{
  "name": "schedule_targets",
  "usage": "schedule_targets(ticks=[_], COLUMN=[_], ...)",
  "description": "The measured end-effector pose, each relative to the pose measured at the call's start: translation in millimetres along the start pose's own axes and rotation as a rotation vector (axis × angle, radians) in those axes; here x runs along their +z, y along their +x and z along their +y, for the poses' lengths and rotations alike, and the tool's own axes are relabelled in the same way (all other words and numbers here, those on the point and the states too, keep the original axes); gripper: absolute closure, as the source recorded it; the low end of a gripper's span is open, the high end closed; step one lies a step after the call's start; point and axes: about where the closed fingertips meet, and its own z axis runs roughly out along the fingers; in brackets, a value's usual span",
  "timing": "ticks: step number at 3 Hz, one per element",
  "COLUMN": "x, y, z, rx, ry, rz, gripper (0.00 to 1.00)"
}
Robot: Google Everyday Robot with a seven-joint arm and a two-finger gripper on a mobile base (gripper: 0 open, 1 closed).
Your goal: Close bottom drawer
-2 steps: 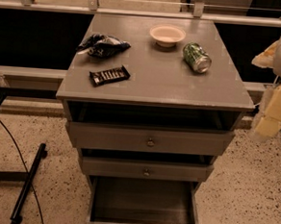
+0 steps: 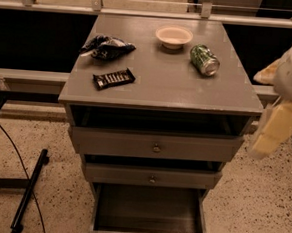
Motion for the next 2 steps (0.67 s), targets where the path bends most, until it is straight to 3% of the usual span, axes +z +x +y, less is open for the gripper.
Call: schedule_targets(ticks=[2], x=[103], y=[-34], z=[95], rx=[-0.061], ry=[-0.087], rz=[-0.302], gripper=[0.0])
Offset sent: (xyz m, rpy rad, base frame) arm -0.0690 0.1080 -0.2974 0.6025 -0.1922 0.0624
